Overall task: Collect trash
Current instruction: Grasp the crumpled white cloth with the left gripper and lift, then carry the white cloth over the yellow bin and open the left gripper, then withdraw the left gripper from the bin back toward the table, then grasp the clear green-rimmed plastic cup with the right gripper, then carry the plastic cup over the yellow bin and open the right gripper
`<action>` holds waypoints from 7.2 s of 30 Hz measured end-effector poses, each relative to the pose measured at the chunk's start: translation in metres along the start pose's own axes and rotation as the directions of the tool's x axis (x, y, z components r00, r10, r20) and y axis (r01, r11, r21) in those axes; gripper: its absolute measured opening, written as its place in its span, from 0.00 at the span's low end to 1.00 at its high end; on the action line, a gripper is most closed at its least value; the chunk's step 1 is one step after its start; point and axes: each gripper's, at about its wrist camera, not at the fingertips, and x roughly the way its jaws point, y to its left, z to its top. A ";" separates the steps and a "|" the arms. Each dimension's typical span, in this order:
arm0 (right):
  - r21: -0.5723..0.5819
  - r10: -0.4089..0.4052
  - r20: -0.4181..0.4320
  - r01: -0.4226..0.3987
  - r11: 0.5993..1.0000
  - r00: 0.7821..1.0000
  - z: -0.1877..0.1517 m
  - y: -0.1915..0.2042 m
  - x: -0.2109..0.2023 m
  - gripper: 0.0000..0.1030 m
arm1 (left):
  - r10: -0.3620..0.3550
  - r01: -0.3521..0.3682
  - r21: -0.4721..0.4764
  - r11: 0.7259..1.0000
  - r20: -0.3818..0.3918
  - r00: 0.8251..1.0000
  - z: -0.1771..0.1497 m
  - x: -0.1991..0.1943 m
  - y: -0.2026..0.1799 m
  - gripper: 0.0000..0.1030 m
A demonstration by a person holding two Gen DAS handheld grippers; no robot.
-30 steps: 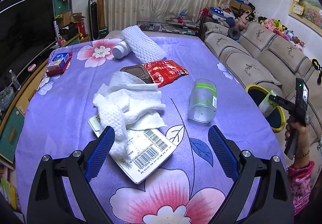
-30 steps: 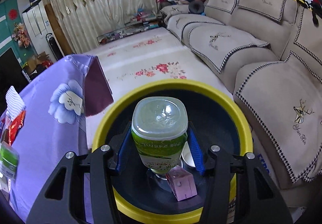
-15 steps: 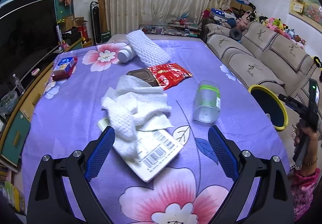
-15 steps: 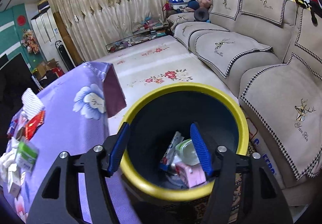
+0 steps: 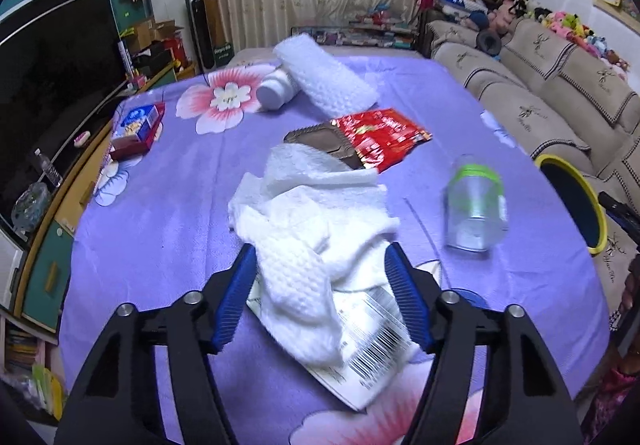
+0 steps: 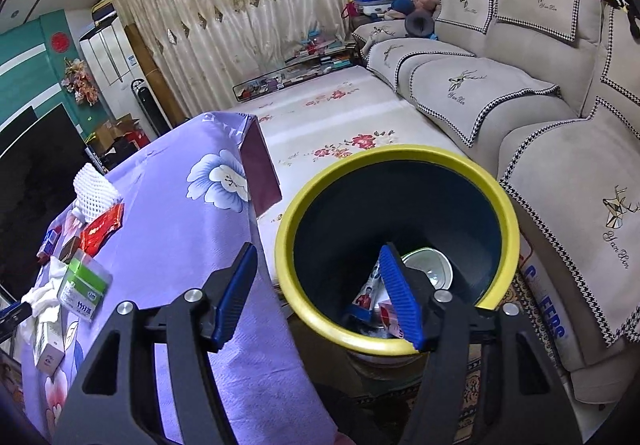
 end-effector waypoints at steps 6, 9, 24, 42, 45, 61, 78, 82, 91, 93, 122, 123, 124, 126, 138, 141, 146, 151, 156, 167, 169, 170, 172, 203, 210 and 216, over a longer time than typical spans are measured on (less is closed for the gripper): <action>0.004 0.012 -0.008 -0.012 1.000 1.000 -0.001 0.000 0.002 0.59 | 0.012 -0.012 -0.008 1.000 -0.037 0.999 0.008 0.023 0.008 0.51; 0.005 0.017 -0.010 -0.017 1.000 1.000 -0.001 -0.001 0.003 0.59 | -0.004 0.004 -0.018 1.000 -0.039 0.999 0.013 0.030 0.012 0.32; 0.017 0.031 0.010 -0.032 0.999 0.999 -0.005 -0.004 -0.012 0.59 | -0.028 0.021 0.057 0.998 0.123 0.992 0.053 -0.033 -0.010 0.12; 0.094 -0.002 0.083 -0.006 0.996 0.997 -0.005 -0.047 -0.055 0.59 | -0.339 0.278 0.331 0.902 0.140 0.931 0.084 -0.102 -0.159 0.12; 0.126 -0.025 0.093 0.013 0.992 0.995 -0.007 -0.066 -0.061 0.59 | -0.383 0.317 0.383 0.868 0.107 0.917 0.090 -0.096 -0.202 0.12; 0.253 -0.075 0.071 0.055 0.966 0.995 -0.022 -0.139 -0.058 0.59 | -0.443 0.496 0.473 0.728 -0.227 0.867 0.108 0.020 -0.402 0.12; 0.297 -0.082 0.055 0.062 0.953 0.995 -0.030 -0.160 -0.057 0.59 | -0.333 0.461 0.400 0.792 -0.349 0.876 0.113 0.096 -0.460 0.58; 0.295 -0.081 0.055 0.061 0.953 0.995 -0.031 -0.159 -0.057 0.59 | -0.326 0.470 0.411 0.781 -0.374 0.868 0.111 0.088 -0.453 0.78; 0.265 -0.049 0.076 0.027 0.964 0.996 -0.031 -0.147 -0.060 0.59 | -0.322 0.505 0.371 0.779 -0.454 0.831 0.122 0.086 -0.464 0.83; 0.242 -0.038 0.074 0.019 0.970 0.997 -0.033 -0.142 -0.059 0.59 | -0.321 0.505 0.356 0.786 -0.463 0.826 0.124 0.087 -0.467 0.86; 0.276 -0.029 0.060 0.011 0.961 0.998 -0.054 -0.166 -0.073 0.59 | -0.267 0.496 0.376 0.783 -0.516 0.814 0.158 0.046 -0.475 0.95; 0.269 -0.026 0.059 0.009 0.963 0.998 -0.054 -0.162 -0.073 0.59 | -0.291 0.497 0.374 0.783 -0.486 0.824 0.157 0.034 -0.464 0.95; 0.257 -0.021 0.056 0.006 0.966 0.998 -0.053 -0.156 -0.073 0.59 | -0.316 0.498 0.367 0.786 -0.454 0.833 0.158 0.023 -0.453 0.95; 0.234 -0.012 0.049 0.000 0.972 0.999 -0.051 -0.145 -0.072 0.59 | -0.384 0.510 0.331 0.794 -0.376 0.843 0.157 -0.008 -0.416 0.95; -0.013 0.090 -0.009 -0.090 0.996 0.996 -0.041 -0.019 -0.061 0.60 | -0.380 0.365 0.202 0.909 0.039 0.924 0.094 -0.133 -0.179 0.95; -0.105 0.140 -0.033 -0.143 0.984 0.990 -0.039 0.032 -0.053 0.60 | -0.312 0.299 0.114 0.947 0.115 0.943 0.065 -0.145 -0.115 0.95; -0.246 0.253 -0.095 -0.269 0.931 0.963 -0.041 0.117 -0.039 0.66 | -0.218 0.230 -0.048 0.972 0.181 0.959 0.014 -0.149 -0.020 0.95; -0.335 0.304 -0.143 -0.335 0.881 0.942 -0.046 0.199 -0.024 0.68 | -0.155 0.186 -0.181 0.966 0.174 0.973 -0.023 -0.136 0.041 0.95; -0.385 0.217 -0.158 -0.263 0.885 0.963 -0.062 0.255 0.005 0.68 | -0.161 0.194 -0.256 0.947 0.143 0.976 -0.045 -0.114 0.067 0.95; -0.368 0.088 -0.200 -0.158 0.916 0.976 -0.070 0.282 0.060 0.65 | -0.207 0.235 -0.267 0.935 0.128 0.970 -0.049 -0.093 0.068 0.95; -0.375 0.070 -0.188 -0.138 0.917 0.980 -0.068 0.281 0.061 0.54 | -0.215 0.240 -0.267 0.933 0.120 0.969 -0.048 -0.090 0.065 0.95; -0.374 0.072 -0.187 -0.139 0.917 0.980 -0.066 0.279 0.061 0.53 | -0.220 0.243 -0.264 0.933 0.114 0.969 -0.049 -0.088 0.063 0.95; -0.359 0.091 -0.187 -0.154 0.921 0.978 -0.063 0.269 0.057 0.52 | -0.222 0.243 -0.260 0.935 0.107 0.969 -0.049 -0.085 0.061 0.95; -0.201 0.227 -0.057 -0.233 0.951 0.972 -0.018 0.135 -0.022 0.49 | -0.213 0.214 -0.211 0.954 0.029 0.977 -0.041 -0.055 0.009 0.95; -0.073 0.038 0.022 -0.036 0.997 0.999 0.018 0.053 -0.005 0.49 | -0.187 0.181 -0.212 0.960 -0.008 0.982 -0.039 -0.035 -0.002 0.95; -0.012 -0.113 -0.023 0.113 0.994 0.993 0.030 0.000 0.037 0.49 | -0.159 0.147 -0.213 0.966 -0.043 0.986 -0.037 -0.017 -0.009 0.95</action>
